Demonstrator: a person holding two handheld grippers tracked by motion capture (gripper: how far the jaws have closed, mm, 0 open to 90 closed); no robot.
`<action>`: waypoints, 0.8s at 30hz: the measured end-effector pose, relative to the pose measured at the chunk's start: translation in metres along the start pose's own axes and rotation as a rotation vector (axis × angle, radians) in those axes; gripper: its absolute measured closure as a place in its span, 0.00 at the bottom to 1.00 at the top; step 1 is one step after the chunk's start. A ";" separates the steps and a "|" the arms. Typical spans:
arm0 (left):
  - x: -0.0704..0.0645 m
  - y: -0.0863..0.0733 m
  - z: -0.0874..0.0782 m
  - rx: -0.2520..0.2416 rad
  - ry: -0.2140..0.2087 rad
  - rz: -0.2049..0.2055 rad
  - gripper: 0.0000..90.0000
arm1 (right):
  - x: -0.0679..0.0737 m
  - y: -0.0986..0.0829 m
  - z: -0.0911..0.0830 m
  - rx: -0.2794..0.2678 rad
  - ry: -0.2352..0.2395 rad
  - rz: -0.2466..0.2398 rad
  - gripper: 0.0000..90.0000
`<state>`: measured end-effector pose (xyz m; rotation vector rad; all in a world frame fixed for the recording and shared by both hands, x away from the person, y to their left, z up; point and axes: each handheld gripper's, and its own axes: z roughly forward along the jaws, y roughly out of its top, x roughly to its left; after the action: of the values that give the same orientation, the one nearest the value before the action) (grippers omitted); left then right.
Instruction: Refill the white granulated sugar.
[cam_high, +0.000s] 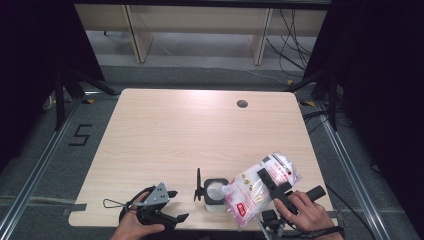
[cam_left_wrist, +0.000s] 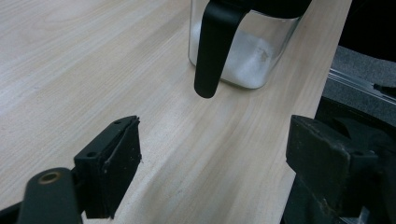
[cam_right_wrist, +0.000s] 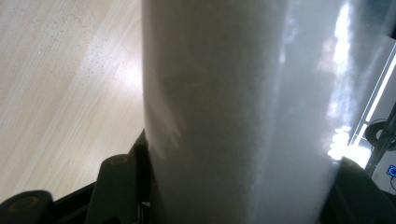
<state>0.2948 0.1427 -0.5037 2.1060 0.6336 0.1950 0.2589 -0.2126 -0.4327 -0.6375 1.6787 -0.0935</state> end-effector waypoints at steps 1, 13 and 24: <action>0.001 0.000 -0.001 0.015 0.004 0.016 0.19 | 0.000 0.000 0.000 0.005 0.002 0.008 0.52; -0.001 0.000 0.000 0.001 0.001 -0.012 0.19 | 0.000 0.001 0.001 -0.003 0.006 -0.025 0.52; 0.000 0.000 0.000 0.001 0.000 0.003 0.19 | 0.001 0.001 0.000 0.003 0.003 0.001 0.53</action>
<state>0.2947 0.1429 -0.5035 2.1082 0.6302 0.1962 0.2579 -0.2122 -0.4340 -0.6345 1.6816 -0.0958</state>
